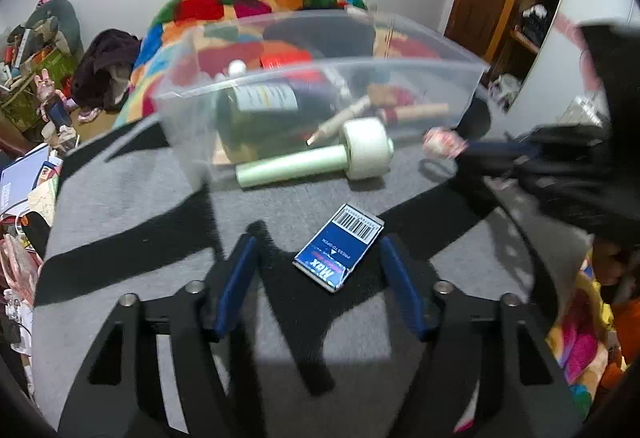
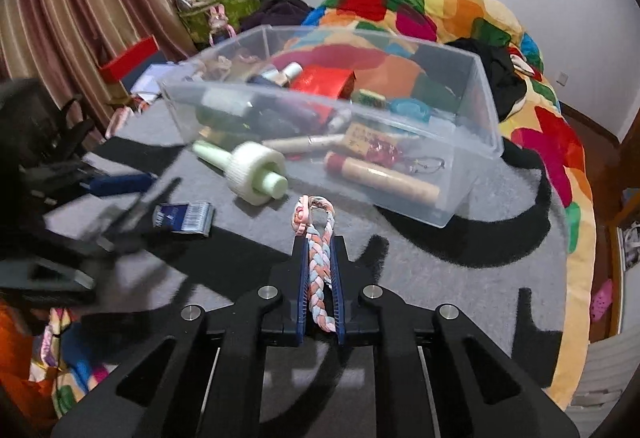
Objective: Organize objects
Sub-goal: 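Carry blue box into bin with left tool while right drops rope toy inside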
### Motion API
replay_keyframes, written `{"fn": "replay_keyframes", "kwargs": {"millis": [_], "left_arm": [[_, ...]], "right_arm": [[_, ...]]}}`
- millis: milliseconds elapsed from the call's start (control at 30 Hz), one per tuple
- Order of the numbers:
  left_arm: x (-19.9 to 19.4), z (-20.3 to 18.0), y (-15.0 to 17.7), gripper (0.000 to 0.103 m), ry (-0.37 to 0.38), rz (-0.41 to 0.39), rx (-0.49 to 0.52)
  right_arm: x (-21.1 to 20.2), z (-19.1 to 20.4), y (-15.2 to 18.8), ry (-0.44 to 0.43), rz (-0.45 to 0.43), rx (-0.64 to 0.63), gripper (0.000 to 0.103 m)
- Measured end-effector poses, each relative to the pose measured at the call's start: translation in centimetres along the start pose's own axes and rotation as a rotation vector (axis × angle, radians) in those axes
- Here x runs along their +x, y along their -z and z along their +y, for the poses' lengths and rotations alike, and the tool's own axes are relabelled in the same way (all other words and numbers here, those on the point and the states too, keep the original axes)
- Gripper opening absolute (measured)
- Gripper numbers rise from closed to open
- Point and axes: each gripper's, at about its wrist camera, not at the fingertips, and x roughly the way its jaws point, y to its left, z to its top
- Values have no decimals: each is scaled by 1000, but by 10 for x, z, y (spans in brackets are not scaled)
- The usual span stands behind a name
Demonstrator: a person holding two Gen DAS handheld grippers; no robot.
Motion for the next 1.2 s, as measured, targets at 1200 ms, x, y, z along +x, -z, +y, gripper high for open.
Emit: {"fn": "replay_keyframes", "kwargs": {"millis": [1200], "left_arm": [[-56, 18, -48, 27, -27, -271, -86]], "right_arm": [[-39, -26, -77, 30, -226, 152, 10]]}}
